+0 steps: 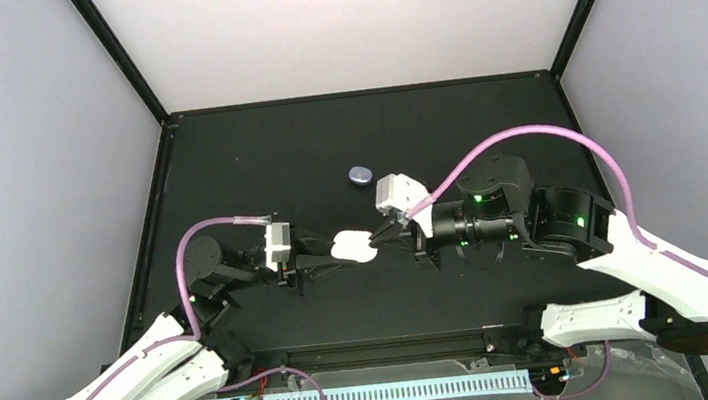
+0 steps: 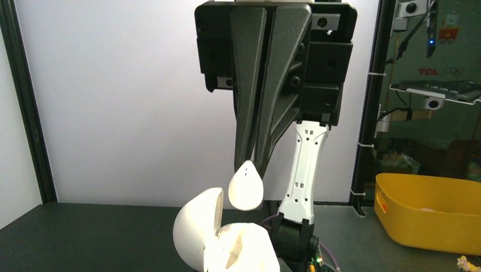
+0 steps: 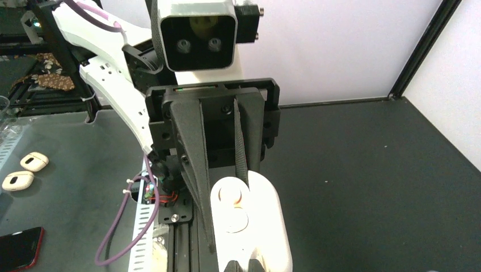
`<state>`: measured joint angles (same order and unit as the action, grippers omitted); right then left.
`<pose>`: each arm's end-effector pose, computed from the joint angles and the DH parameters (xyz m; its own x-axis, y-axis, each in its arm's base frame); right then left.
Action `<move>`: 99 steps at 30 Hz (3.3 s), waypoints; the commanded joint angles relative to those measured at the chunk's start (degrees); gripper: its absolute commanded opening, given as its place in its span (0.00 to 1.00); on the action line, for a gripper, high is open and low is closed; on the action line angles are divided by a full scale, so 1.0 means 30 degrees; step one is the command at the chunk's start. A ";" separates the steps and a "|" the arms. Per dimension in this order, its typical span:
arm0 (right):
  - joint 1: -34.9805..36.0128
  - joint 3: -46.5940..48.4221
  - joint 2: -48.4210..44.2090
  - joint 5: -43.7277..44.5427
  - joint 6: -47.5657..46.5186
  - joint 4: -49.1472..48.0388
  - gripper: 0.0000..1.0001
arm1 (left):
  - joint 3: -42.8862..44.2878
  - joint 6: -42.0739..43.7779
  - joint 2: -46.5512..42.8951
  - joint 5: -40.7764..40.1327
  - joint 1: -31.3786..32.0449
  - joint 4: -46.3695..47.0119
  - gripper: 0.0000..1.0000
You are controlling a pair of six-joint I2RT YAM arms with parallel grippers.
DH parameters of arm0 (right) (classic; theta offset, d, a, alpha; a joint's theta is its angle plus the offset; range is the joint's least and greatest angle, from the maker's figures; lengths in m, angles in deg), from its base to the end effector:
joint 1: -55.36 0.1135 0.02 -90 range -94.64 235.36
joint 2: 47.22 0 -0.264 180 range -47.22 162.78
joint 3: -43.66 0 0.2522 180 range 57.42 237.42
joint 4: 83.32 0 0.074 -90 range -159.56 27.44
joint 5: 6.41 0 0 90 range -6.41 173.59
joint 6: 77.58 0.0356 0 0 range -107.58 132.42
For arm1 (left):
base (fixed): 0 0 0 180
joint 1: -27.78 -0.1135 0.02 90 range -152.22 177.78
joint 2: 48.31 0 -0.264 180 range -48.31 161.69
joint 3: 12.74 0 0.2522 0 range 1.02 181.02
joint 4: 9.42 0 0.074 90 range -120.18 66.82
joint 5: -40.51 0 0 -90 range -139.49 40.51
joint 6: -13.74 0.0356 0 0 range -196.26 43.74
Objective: Insert the wireless bluetooth earbuds into the charging case
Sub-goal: Adjust the earbud with the charging case.
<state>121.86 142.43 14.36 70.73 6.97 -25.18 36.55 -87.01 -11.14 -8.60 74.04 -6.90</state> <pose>0.0712 0.1836 0.4593 -0.0491 -0.3452 -0.9372 -0.9861 0.1661 -0.0095 0.0895 -0.1273 0.3515 -0.0119 -0.1915 -0.9814 0.9994 0.0299 -0.0179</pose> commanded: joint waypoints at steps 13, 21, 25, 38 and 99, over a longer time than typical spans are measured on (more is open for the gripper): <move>-0.0019 -0.0604 -0.0342 0.0993 0.0258 -0.1034 0.01 | 0.1061 -0.0627 0.0180 -0.0598 0.0100 0.0870 0.01; -0.0026 -0.0868 -0.0459 0.1680 0.0274 -0.1484 0.01 | 0.1105 -0.1250 0.0194 -0.0944 0.0109 0.1603 0.02; -0.0020 -0.1079 -0.0560 0.1738 0.0293 -0.1611 0.01 | 0.1121 -0.1576 0.0317 -0.0962 0.0118 0.2072 0.02; -0.0020 -0.1531 -0.1066 0.1075 -0.0049 -0.1711 0.01 | 0.1070 -0.2584 0.0647 -0.0761 0.0115 0.3306 0.02; 0.0004 0.1149 0.1100 -0.1377 0.1738 -0.1649 0.18 | 0.0747 -0.1797 0.0791 -0.0007 0.0115 0.2598 0.02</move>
<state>121.82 145.75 16.99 66.53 11.43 -28.89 37.23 -93.78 -8.94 -8.56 74.15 0.68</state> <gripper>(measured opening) 0.188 0.205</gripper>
